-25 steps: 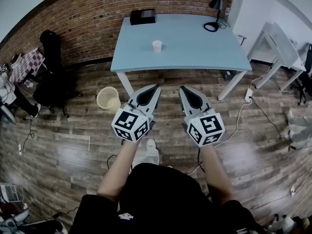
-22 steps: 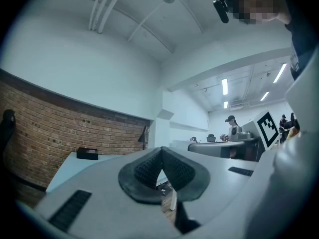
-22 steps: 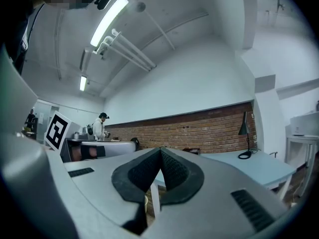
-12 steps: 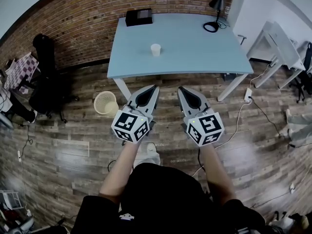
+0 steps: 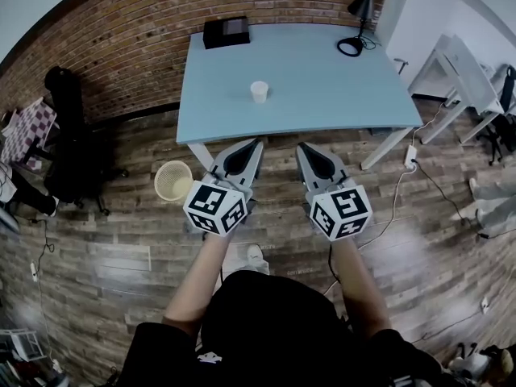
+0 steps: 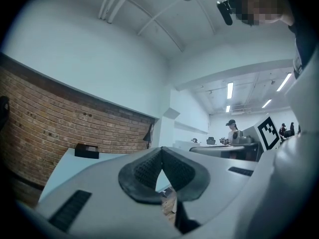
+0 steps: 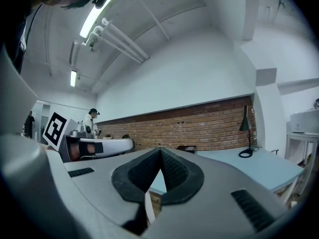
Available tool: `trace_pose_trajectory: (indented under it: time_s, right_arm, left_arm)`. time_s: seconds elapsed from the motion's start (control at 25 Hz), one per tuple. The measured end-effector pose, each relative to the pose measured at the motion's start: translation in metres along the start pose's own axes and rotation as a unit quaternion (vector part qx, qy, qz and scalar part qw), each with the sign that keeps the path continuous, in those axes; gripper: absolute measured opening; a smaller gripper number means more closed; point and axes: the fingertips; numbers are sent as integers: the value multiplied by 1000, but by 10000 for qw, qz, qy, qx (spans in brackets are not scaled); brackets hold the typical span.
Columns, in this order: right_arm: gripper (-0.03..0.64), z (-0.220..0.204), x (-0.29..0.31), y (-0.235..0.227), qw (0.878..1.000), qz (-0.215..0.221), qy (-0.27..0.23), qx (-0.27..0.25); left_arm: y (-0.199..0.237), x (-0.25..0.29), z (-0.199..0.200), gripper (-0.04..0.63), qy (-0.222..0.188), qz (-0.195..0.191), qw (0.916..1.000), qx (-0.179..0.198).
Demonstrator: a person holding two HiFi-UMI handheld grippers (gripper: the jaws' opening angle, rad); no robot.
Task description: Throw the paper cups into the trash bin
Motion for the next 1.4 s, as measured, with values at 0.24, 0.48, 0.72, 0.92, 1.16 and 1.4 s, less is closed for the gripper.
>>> trace_pose_trajectory:
  time_s: [0.24,0.48,0.72,0.92,1.16,1.4]
  right_arm:
    - [3,1,34,-7,10000,-81,5,26]
    - [3,0,67,-5,9998,-179,-3,6]
    - [3,3,92,-5,9993,-374,-30,-44]
    - [3,0,108,-2,9991,-414,18,-105]
    - [3,-6,119,-11,9989,-436,132,-92]
    - [3,-5,144,-27,9991,-409,84,-33]
  left_arm:
    - [33,16,1,9,38,-91,9999,-19]
    - [68,20,0,9,91,-106,9999,-55]
    - [99,23,0,9,82,-163,9998,-112]
    - [117,25,-3,9,45,-199,9996,-188]
    - [126,34,-11,9,82,-206,9993,-288]
    - [143,49,-16,9,97,-100,9994,-316]
Point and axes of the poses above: the fingertips, and each gripper's own axes: x forward along the fingers, y to its left, z out of its top, and after that the axes turned 1 degree about -z, right-handed
